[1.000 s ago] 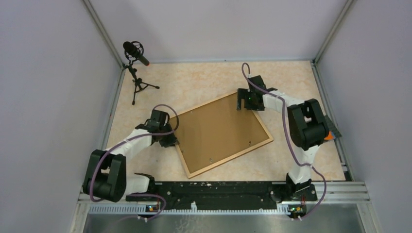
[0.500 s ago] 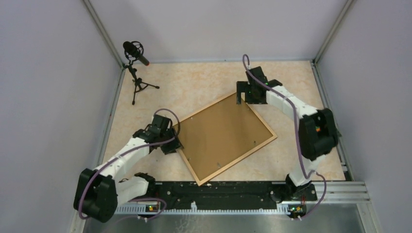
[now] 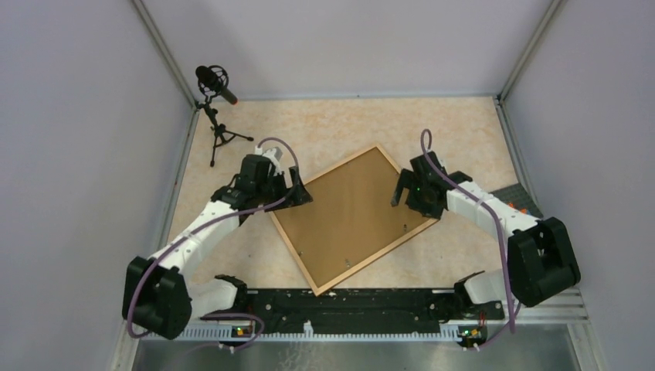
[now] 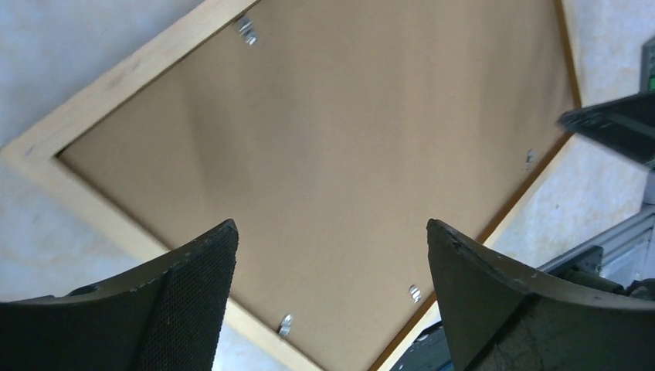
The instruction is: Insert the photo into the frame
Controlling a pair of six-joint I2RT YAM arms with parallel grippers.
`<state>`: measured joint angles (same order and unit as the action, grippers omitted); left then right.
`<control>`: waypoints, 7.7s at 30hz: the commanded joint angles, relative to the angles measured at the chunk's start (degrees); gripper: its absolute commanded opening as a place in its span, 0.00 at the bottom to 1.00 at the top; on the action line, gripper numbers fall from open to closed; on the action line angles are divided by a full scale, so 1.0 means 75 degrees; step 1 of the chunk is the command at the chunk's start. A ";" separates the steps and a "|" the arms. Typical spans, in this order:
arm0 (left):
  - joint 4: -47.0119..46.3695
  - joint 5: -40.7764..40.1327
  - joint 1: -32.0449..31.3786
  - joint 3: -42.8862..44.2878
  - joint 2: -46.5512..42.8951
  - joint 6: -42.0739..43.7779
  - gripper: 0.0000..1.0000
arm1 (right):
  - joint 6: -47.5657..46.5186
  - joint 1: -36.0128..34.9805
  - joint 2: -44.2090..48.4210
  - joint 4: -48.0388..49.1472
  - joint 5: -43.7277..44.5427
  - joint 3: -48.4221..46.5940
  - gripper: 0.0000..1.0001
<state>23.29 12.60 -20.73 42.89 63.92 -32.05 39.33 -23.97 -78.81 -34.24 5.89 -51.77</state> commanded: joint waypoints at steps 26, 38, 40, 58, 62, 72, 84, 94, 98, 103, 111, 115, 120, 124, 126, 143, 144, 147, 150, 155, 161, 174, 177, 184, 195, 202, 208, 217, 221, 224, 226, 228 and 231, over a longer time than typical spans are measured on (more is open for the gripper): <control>0.0853 0.0215 0.0444 0.4364 0.6013 0.2282 0.95 | 0.0395 0.0794 0.2069 0.0709 -0.0996 0.2610 0.87; 0.0834 0.0418 0.0435 0.3091 0.5398 0.1404 0.92 | -0.0285 0.0800 0.1117 0.1556 -0.1006 0.2245 0.86; 0.0736 0.0695 0.0432 0.2733 0.5085 0.1257 0.92 | -0.0591 0.0793 0.0762 0.1716 -0.0935 0.1993 0.86; 0.0640 -0.0126 0.0444 0.1041 0.3548 0.1329 0.92 | -0.2027 0.0148 -0.1261 0.0553 -0.0404 0.0038 0.70; 0.0613 -0.0072 0.0450 0.1029 0.3592 0.1377 0.92 | -0.1868 -0.0022 -0.1521 0.0536 -0.0165 0.0021 0.68; 0.0533 0.0002 0.0454 0.0928 0.3493 0.1398 0.92 | -0.1513 -0.0039 -0.1783 0.0681 0.0127 -0.0224 0.50; 0.0450 0.0239 0.0444 0.0775 0.3406 0.1293 0.91 | -0.0788 -0.0039 -0.1782 0.1152 -0.0338 0.0094 0.04; 0.0444 0.0268 0.0446 0.0748 0.3337 0.1297 0.91 | -0.0866 -0.0042 -0.1748 0.0795 -0.0153 -0.0416 0.52; 0.0444 0.0310 0.0453 0.0762 0.3367 0.1297 0.91 | -0.0853 -0.0039 -0.1903 0.0832 -0.0167 -0.0391 0.52; 0.0438 0.0312 0.0455 0.0738 0.3325 0.1297 0.91 | -0.0738 -0.0039 -0.2061 0.0984 -0.0212 -0.0277 0.41; 0.0399 0.0438 0.0456 0.0683 0.3366 0.1235 0.91 | -0.0643 -0.0039 -0.2026 0.1062 -0.0324 -0.0351 0.00; 0.0331 0.0642 0.0452 0.0569 0.3360 0.1113 0.91 | -0.0712 -0.0036 -0.2083 0.1122 -0.0433 -0.0498 0.00; 0.0038 0.1482 0.0453 0.0225 0.3335 0.0773 0.91 | -0.1176 0.0049 -0.2357 0.1427 -0.0900 -0.0836 0.00; -0.0476 0.2309 0.0445 -0.0346 0.3220 0.0263 0.91 | -0.1954 0.0329 -0.2776 0.1780 -0.1545 -0.1382 0.00; -0.0727 0.2693 0.0444 -0.0636 0.3064 -0.0010 0.91 | -0.2378 0.0439 -0.3092 0.1828 -0.1862 -0.1795 0.00; -0.0204 0.1371 0.0444 -0.0666 0.1755 0.0213 0.91 | -0.3164 0.0138 -0.2153 0.0242 -0.1156 -0.1999 0.69; -0.0239 0.1367 0.0453 -0.0639 0.1882 0.0224 0.90 | -0.3115 0.0048 -0.1843 0.0162 -0.1068 -0.1681 0.69; -0.0291 0.1414 0.0467 -0.0480 0.2413 0.0286 0.85 | -0.2812 -0.0181 -0.0938 -0.0128 -0.0815 -0.0776 0.69; -0.0318 0.1210 0.0519 -0.0266 0.2806 0.0273 0.76 | -0.2449 -0.0248 -0.0275 -0.0016 -0.1001 0.0104 0.65; -0.0333 0.1041 0.0641 -0.0037 0.3109 0.0143 0.72 | -0.2268 -0.0248 -0.0296 0.1139 -0.1247 0.0849 0.50; -0.0351 0.1040 0.0664 -0.0100 0.3061 0.0118 0.66 | -0.2466 -0.0238 -0.1651 0.1497 -0.0951 -0.0092 0.46; -0.0231 0.1099 0.1387 0.0149 0.3338 0.0383 0.62 | -0.3175 -0.0232 -0.2121 0.0328 -0.0226 -0.1504 0.61; -0.0269 0.1284 0.1522 0.0168 0.3436 0.0383 0.62 | -0.3388 -0.0238 -0.1430 -0.0178 0.0026 -0.1097 0.64; -0.0309 0.1455 0.1570 0.0161 0.3536 0.0375 0.61 | -0.2933 -0.0368 -0.0609 -0.0586 -0.0466 -0.0265 0.53; -0.0373 0.1492 0.1568 -0.0014 0.3480 0.0320 0.59 | -0.2833 -0.0599 -0.1109 0.0314 -0.0761 0.0094 0.51; -0.0411 0.1578 0.1569 -0.0073 0.3499 0.0311 0.59 | -0.2695 -0.0704 -0.1414 0.0732 -0.0678 0.0123 0.51; -0.0427 0.1591 0.1569 -0.0129 0.3447 0.0301 0.59 | -0.2584 -0.0739 -0.1483 0.0896 -0.0435 0.0233 0.46; -0.0463 0.1665 0.1569 -0.0158 0.3479 0.0278 0.59 | -0.2236 -0.0806 -0.1598 0.0896 0.0094 0.0411 0.36; -0.0484 0.1696 0.1569 -0.0158 0.3477 0.0260 0.59 | -0.1676 -0.0821 -0.1566 0.1096 0.0266 0.0621 0.19; -0.0511 0.1707 0.1569 -0.0185 0.3464 0.0247 0.59 | -0.1122 -0.0827 -0.1442 0.1308 0.0531 0.0886 0.05; -0.0504 0.1719 0.1575 -0.0205 0.3443 0.0243 0.59 | -0.0748 -0.0826 -0.1313 0.1442 0.0877 0.1040 0.00; -0.0515 0.1729 0.1570 -0.0208 0.3427 0.0243 0.59 | -0.0321 -0.0821 -0.1170 0.1523 0.1140 0.1169 0.00; -0.0510 0.1749 0.1569 -0.0203 0.3412 0.0243 0.58 | 0.0717 -0.0815 -0.1098 0.1092 0.1917 0.1123 0.00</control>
<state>20.10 27.90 -8.78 43.44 88.86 -31.40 34.20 -29.63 -85.86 -23.38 9.37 -45.74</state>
